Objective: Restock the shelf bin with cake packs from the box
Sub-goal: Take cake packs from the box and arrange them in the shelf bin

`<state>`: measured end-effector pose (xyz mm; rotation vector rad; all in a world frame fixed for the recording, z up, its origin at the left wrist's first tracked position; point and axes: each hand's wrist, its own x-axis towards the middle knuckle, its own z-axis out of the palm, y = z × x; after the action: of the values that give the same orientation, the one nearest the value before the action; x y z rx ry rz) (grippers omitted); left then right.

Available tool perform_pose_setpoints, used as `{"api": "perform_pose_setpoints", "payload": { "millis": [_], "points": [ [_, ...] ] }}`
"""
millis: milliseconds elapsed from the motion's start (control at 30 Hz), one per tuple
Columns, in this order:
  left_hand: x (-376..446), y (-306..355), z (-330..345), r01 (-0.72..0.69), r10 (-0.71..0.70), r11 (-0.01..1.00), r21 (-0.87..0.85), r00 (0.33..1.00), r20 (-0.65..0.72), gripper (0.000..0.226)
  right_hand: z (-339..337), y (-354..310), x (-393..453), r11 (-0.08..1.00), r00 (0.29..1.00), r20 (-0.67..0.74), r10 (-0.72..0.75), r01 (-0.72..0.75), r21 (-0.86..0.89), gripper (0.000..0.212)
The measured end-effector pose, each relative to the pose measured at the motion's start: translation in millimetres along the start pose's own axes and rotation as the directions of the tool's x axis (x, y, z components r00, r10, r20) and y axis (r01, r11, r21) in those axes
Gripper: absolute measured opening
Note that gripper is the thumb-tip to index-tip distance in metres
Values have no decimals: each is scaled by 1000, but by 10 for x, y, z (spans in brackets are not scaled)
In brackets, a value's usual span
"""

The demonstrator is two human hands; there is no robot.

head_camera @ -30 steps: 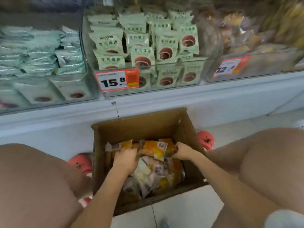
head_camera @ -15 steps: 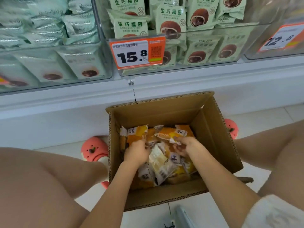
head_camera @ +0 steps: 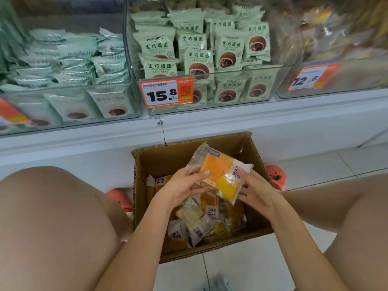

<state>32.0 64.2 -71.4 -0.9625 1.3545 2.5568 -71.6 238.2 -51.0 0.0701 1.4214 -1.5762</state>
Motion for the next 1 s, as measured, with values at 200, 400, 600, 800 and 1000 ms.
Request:
{"api": "perform_pose_setpoints", "payload": {
  "millis": [200,400,600,800,1000],
  "points": [
    [-305,430,359,-199,194,976,92,979,68,18,68,-595,-425,982,988,72,-134,142,-125,20],
    [-627,1323,822,-441,443,858,262,895,56,23,313,-1396,-791,904,919,60,-389,394,-170,21],
    [-889,2415,1319,-679,786,520,518,618,22,16,545,-2297,-1120,747,754,29,-656,654,-124,9],
    [-971,3384,1653,-571,949,-121,812,175,264,18,731,-3295,-1335,556,556,-60,-829,810,-185,25],
    [-746,4155,2017,-365,890,-403,839,56,452,23,766,-4232,-1301,429,396,-164,-903,815,-390,31]
  ]
}}
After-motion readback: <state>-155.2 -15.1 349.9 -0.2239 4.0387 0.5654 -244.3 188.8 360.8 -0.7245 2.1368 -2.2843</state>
